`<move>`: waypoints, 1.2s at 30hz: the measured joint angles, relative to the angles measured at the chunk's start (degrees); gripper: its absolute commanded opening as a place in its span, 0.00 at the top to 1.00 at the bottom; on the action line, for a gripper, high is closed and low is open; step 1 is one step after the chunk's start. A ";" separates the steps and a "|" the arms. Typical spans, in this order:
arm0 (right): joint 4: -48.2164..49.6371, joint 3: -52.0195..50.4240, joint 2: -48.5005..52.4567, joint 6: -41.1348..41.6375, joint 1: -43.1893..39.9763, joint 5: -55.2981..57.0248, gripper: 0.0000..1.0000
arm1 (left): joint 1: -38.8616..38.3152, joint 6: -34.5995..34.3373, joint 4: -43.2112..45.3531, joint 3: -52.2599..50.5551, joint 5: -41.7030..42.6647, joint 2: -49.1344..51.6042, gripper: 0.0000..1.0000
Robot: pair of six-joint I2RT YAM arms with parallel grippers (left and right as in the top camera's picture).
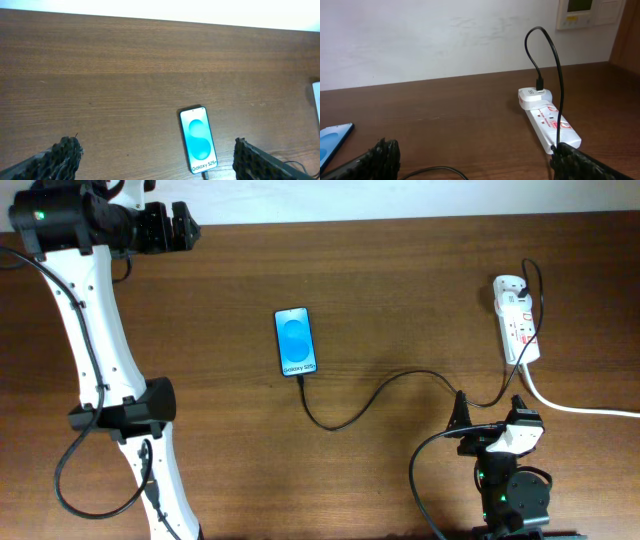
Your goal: Plug charger to phone and switch on socket
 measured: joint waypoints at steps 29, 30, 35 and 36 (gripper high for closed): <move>0.00 0.00 0.00 -0.07 0.00 0.00 0.01 | -3.10 0.22 34.40 -37.44 -0.66 -13.68 0.01; 0.00 0.00 0.00 -0.02 0.00 -0.02 0.01 | -3.37 0.22 41.24 -48.11 -0.79 -19.21 0.00; 0.02 0.00 -0.07 -0.02 0.00 0.00 0.02 | -3.34 0.26 67.67 -86.64 -4.83 -45.05 0.00; 0.02 0.02 -0.07 -0.02 0.00 0.00 0.01 | -3.34 0.24 74.12 -94.05 -6.27 -50.14 0.00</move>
